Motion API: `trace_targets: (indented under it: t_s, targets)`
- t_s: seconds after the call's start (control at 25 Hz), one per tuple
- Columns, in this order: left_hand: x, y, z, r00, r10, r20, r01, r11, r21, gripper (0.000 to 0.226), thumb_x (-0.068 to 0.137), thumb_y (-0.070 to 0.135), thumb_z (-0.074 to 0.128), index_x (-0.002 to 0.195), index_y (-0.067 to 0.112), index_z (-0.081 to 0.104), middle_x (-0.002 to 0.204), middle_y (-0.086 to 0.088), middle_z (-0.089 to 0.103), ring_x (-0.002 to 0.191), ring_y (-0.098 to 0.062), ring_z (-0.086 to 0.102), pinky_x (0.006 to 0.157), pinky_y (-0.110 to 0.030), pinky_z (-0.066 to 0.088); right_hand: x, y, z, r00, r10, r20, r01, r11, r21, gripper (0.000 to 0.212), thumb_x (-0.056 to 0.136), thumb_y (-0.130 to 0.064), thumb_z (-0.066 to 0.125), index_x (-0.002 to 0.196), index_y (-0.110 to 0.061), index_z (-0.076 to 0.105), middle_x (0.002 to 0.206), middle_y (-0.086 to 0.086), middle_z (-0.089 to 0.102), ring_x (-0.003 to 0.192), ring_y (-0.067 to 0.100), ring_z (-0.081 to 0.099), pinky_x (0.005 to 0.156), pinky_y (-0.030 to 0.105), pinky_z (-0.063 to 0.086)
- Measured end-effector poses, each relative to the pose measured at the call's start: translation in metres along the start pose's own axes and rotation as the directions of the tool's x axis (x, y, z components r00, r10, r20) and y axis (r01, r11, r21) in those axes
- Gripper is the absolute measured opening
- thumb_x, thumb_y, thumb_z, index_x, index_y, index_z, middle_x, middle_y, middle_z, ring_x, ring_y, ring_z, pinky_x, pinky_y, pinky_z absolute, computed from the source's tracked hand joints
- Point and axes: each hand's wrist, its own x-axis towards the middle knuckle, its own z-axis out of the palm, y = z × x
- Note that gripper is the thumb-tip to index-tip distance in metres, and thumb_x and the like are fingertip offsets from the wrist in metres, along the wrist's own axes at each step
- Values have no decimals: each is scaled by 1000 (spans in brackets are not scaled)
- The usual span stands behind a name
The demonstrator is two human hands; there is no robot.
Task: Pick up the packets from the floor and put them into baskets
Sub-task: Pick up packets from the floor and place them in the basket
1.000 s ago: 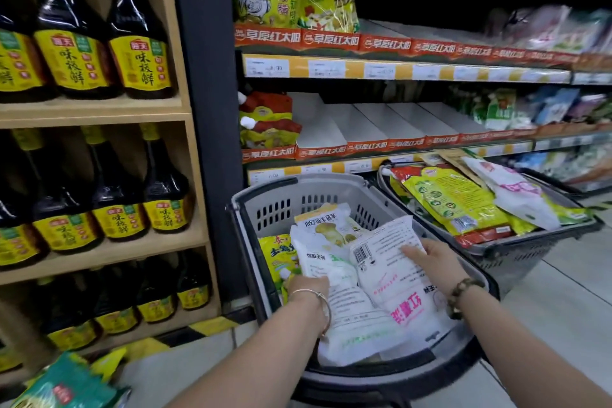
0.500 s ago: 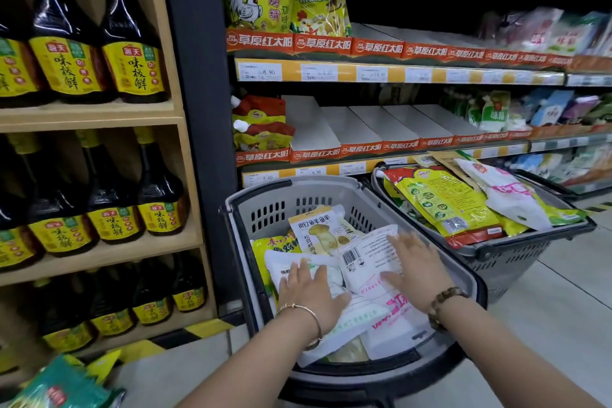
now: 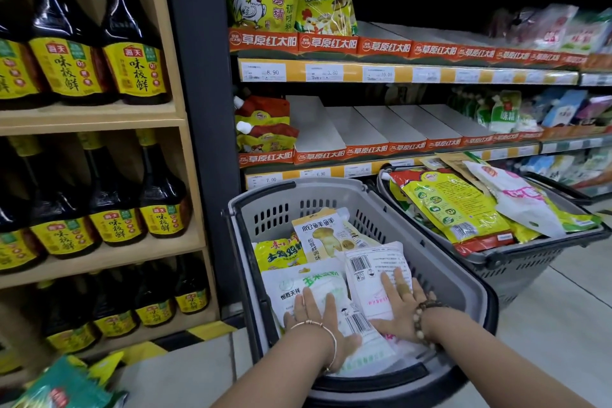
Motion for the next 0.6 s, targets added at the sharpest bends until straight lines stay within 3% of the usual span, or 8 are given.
trace_targets:
  t_s: [0.4,0.6]
  targets:
    - [8,5,4,1000,-7,5,7,1000,10,87,90,64,31,146,22,-21,147,-16,-37,138,-35,-28,114,-53,-7,6,3,12,1000,16,-23,-16,1000,5,108,70,-84,27,136,-26,-36,145,2,-41,140,38,-19,111,58,-2]
    - [-4,0,-13,999,37,34,-37,999,19,84,92,59,33,146,23,-20,150,-14,-32,141,-34,-22,115,-52,0,0,-1,-6,997,3,-77,2,998,67,101,79,-73,38,146,-26,-20,155,7,-21,143,36,-8,115,53,5]
